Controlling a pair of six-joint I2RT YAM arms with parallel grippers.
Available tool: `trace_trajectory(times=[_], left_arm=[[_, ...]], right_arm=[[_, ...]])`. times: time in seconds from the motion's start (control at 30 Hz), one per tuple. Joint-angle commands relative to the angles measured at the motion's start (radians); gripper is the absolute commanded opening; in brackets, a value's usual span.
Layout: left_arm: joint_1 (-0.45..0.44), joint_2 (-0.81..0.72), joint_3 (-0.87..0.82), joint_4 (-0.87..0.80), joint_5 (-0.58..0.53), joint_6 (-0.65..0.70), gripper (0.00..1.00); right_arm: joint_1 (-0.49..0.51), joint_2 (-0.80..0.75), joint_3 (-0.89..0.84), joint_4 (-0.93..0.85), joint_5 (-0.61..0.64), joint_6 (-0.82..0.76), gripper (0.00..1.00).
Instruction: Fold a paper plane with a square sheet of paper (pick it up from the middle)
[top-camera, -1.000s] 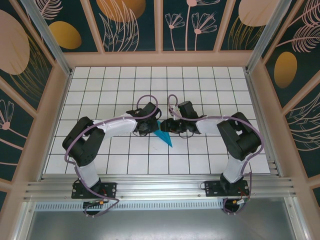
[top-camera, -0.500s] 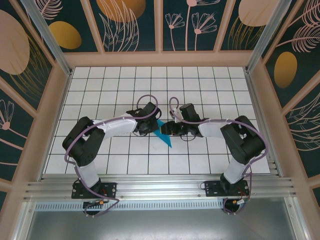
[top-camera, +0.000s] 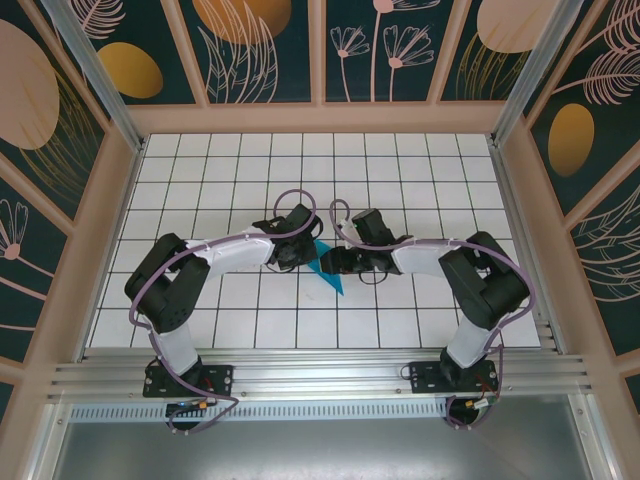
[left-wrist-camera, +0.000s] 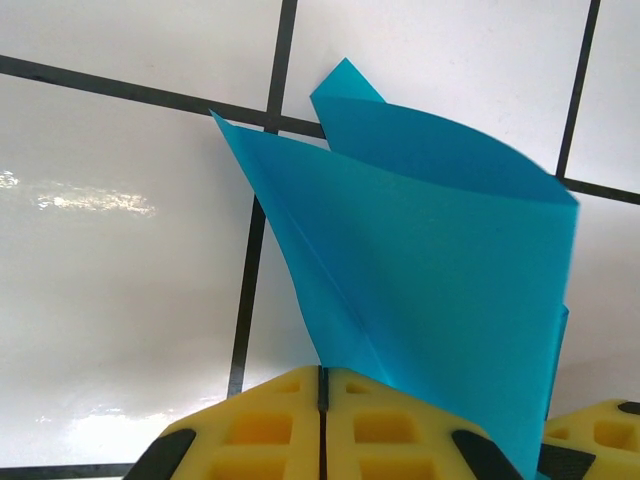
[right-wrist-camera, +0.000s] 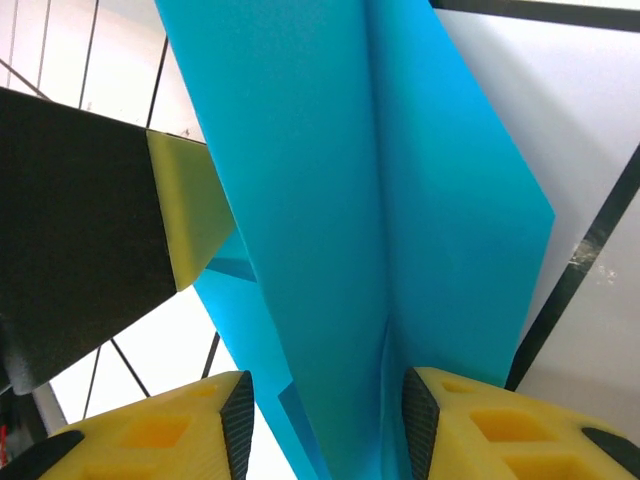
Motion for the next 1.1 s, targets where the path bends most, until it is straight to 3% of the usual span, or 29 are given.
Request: trace_trajectory(times=[0.0,0.33,0.7,0.9,0.97,1.07], left_arm=[[-0.005,-0.021,0.007,0.008,-0.005,0.014,0.10],[-0.005,-0.025,0.001,0.013,-0.002,0.015,0.11],[-0.004,-0.058,0.002,0.030,0.009,0.021,0.16],[-0.004,-0.141,0.001,0.041,-0.011,0.032,0.31],[-0.005,-0.179,-0.011,0.049,-0.040,0.029,0.42],[-0.003,-0.242,-0.033,0.055,-0.099,0.027,0.51]], right_arm=[[0.015,0.016,0.033,-0.042,0.059,-0.040,0.46],[0.062,0.053,0.076,-0.103,0.169,-0.070,0.39],[0.104,0.039,0.118,-0.159,0.290,-0.075,0.18],[0.107,-0.019,0.138,-0.202,0.377,-0.059,0.09],[0.103,-0.032,0.156,-0.235,0.449,-0.033,0.05],[0.089,-0.013,0.207,-0.313,0.565,0.036,0.05]])
